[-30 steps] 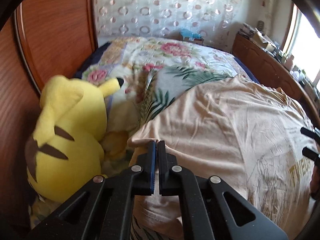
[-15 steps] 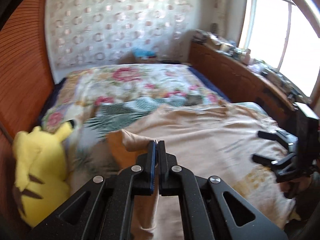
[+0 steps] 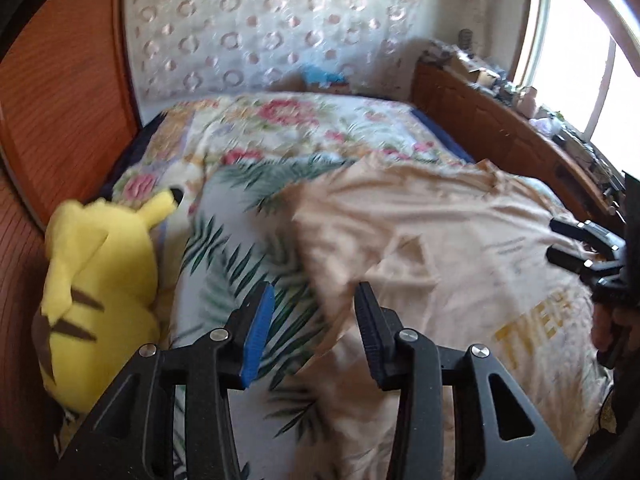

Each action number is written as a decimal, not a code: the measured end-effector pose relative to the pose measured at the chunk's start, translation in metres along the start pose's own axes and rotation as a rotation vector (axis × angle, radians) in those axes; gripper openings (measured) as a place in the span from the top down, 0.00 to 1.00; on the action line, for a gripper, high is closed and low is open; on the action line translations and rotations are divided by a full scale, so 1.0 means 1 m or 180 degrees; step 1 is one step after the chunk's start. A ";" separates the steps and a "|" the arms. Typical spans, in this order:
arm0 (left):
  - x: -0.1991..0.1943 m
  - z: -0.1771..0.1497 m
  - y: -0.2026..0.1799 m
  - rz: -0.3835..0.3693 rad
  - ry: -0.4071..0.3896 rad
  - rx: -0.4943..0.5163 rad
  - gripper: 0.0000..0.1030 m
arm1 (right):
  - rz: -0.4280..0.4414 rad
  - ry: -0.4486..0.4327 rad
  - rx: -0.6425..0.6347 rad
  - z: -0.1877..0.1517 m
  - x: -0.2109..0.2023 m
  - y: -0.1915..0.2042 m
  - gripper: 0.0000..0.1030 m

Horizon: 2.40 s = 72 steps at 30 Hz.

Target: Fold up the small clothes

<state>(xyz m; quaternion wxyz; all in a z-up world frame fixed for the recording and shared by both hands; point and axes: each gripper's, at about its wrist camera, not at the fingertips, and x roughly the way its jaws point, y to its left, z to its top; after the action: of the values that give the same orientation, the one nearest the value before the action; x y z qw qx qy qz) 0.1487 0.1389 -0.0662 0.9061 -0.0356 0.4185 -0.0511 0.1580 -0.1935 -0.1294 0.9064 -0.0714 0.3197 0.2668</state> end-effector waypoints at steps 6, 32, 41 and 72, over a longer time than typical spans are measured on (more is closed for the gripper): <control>0.019 -0.022 0.007 -0.0159 0.0189 -0.0217 0.58 | 0.0063 -0.0017 -0.0142 0.004 0.006 0.033 0.20; -0.033 -0.038 -0.078 -0.0749 0.0071 0.0253 0.83 | -0.0019 0.0013 -0.0094 0.007 -0.005 0.001 0.20; -0.056 -0.028 -0.041 -0.0422 -0.0315 0.0049 0.30 | 0.0107 0.0037 -0.0245 0.023 0.002 0.013 0.27; -0.039 -0.048 0.020 0.0268 -0.0484 -0.0302 0.24 | 0.0591 0.0437 -0.0422 0.053 0.108 0.082 0.96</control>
<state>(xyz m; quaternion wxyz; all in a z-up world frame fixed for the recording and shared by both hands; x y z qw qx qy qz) 0.0885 0.1624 -0.0700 0.9338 -0.0646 0.3517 0.0098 0.2142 -0.0610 -0.1508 0.8470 -0.1193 0.3680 0.3646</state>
